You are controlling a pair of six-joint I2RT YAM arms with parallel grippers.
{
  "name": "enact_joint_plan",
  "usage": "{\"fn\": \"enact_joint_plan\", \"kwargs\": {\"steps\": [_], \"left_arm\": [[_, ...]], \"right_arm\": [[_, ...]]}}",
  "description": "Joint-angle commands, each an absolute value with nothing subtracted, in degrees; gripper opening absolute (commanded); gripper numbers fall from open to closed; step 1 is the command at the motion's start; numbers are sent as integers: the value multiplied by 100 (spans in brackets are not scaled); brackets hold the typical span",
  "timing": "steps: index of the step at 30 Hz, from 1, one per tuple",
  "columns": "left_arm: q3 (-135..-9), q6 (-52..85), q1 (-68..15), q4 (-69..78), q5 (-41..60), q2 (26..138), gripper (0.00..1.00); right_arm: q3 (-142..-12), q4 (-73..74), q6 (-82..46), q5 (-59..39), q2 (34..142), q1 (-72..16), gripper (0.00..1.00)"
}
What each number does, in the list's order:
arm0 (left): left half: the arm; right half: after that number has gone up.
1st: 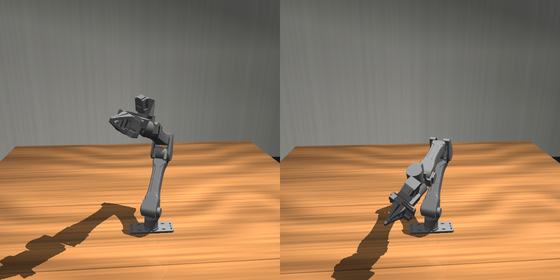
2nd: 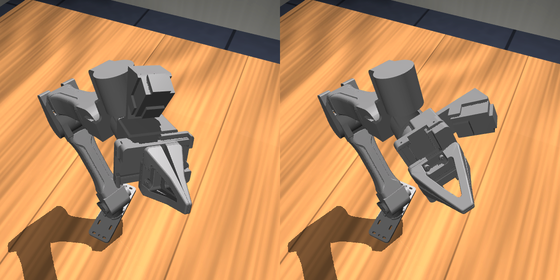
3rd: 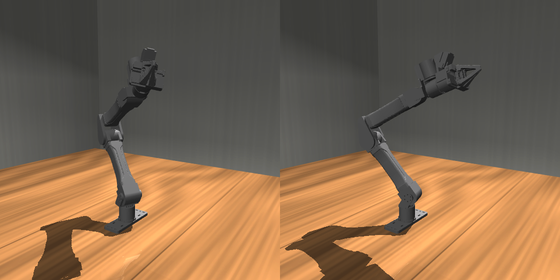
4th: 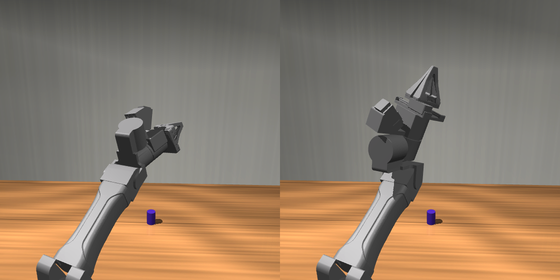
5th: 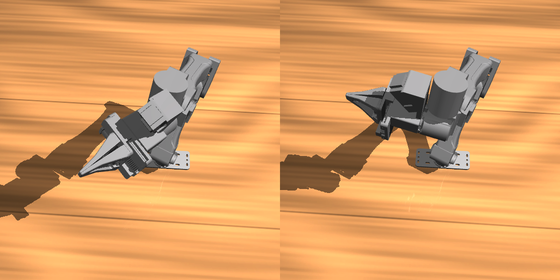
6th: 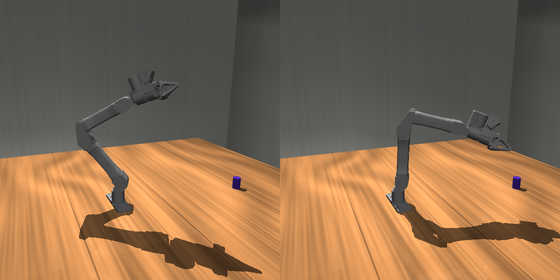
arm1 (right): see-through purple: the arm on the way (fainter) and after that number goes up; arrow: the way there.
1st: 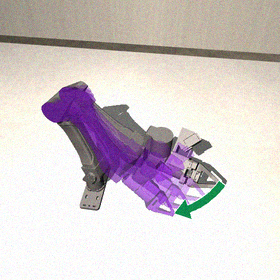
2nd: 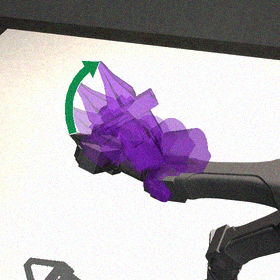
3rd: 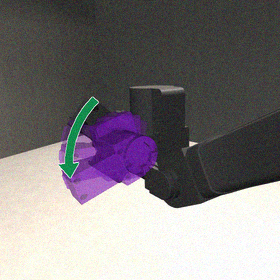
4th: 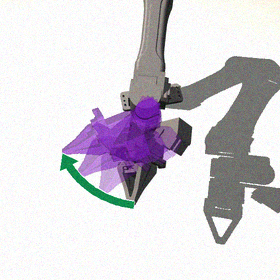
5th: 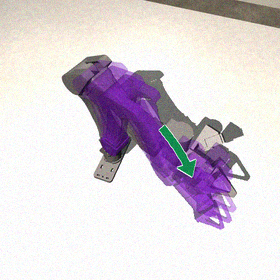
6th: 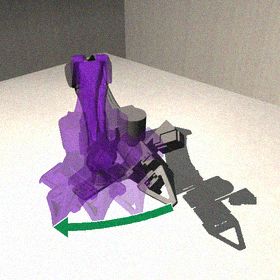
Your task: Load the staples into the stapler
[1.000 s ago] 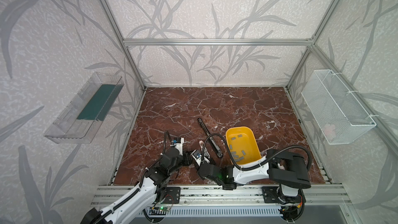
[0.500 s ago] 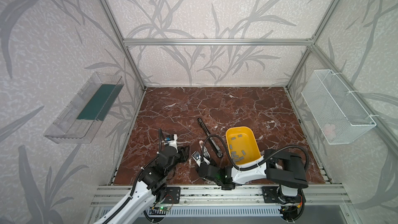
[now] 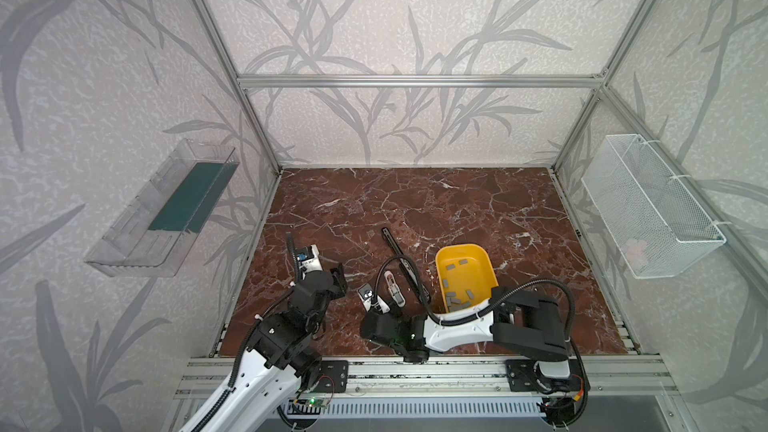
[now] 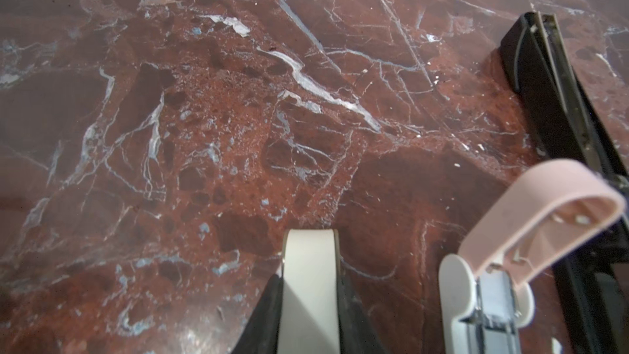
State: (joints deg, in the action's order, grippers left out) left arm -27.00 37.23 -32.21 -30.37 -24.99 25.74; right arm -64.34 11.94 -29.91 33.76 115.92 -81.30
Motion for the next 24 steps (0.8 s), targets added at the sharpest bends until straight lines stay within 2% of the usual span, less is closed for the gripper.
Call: {"fn": "enact_joint_plan", "kwargs": {"steps": [1,3,6,7,11,14,18,20,24], "left_arm": [[-2946,3598,-3199,-3534,-3491,2386,58],[-3029,3405,-3189,-3432,-3701,2321,61],[-3076,3167,-3156,-3227,-4046,2337,73],[-3073,3184,-3145,-3212,-4168,2361,74],[-2664,3322,-3095,-2902,-3872,2342,74],[-2235,3023,-3089,-2095,-2837,2329,76],[-2141,3069,-3072,-1924,-3082,2657,76],[-2171,3053,-3056,-1875,-3081,2756,76],[-2148,2974,-3015,-1652,-2919,2977,77]], "right_arm": [[-6722,884,-3364,3627,11863,-8082,26],[-6886,845,-3550,3680,11988,-8001,26],[-7143,652,-3943,3701,12143,-7864,24],[-7220,560,-4019,3761,12176,-7837,24],[-7507,124,-4266,4060,12266,-7823,24],[-7628,-18,-4421,4153,12380,-7794,26],[-7698,-68,-4636,4095,12470,-7683,27],[-7742,-53,-4637,4105,12476,-7673,31],[-7805,97,-4290,4045,12339,-7681,47]]}}
